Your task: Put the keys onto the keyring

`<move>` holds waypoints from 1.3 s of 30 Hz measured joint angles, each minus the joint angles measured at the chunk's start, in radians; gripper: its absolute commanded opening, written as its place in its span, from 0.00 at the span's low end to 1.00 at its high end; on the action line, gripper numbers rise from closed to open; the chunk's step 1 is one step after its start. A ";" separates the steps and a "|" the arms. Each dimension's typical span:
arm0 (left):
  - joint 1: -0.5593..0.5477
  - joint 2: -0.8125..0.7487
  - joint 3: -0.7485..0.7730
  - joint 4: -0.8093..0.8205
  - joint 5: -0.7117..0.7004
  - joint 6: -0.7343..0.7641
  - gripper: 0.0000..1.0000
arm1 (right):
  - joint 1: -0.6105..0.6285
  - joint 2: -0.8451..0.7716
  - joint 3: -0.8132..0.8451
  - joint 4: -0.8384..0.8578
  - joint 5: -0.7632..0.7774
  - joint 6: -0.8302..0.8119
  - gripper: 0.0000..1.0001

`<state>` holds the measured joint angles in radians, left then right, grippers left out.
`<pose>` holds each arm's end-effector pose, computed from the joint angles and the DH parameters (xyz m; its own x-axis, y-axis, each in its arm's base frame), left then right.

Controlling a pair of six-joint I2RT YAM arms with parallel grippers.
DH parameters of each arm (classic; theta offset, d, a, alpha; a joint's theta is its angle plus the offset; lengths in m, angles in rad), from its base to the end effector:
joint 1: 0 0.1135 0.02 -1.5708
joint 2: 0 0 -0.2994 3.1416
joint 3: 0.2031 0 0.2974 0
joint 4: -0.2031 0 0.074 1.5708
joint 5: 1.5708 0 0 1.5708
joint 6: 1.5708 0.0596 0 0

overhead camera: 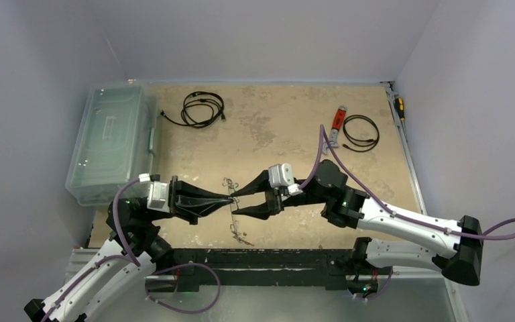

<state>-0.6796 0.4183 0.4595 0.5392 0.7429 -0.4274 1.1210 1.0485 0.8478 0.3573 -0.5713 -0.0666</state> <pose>0.0786 -0.1153 0.3717 0.0139 -0.4037 -0.9148 0.9984 0.0550 -0.0091 0.0974 0.2758 0.3931 0.1335 0.1478 -0.9800 -0.9830 -0.1056 -0.1499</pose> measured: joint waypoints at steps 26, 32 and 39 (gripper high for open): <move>0.025 -0.012 -0.015 0.006 -0.012 -0.008 0.00 | 0.000 -0.100 0.000 -0.056 0.061 -0.022 0.31; 0.025 -0.013 -0.016 0.010 -0.011 -0.010 0.00 | 0.000 -0.099 0.000 -0.066 0.070 -0.031 0.25; 0.025 -0.013 -0.016 0.021 -0.010 -0.012 0.00 | 0.000 -0.083 0.000 -0.066 0.076 -0.032 0.16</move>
<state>-0.6548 0.4053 0.4431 0.5598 0.7330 -0.4393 1.1210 0.9653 0.8478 0.2913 -0.4953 -0.0990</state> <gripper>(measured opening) 0.009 0.215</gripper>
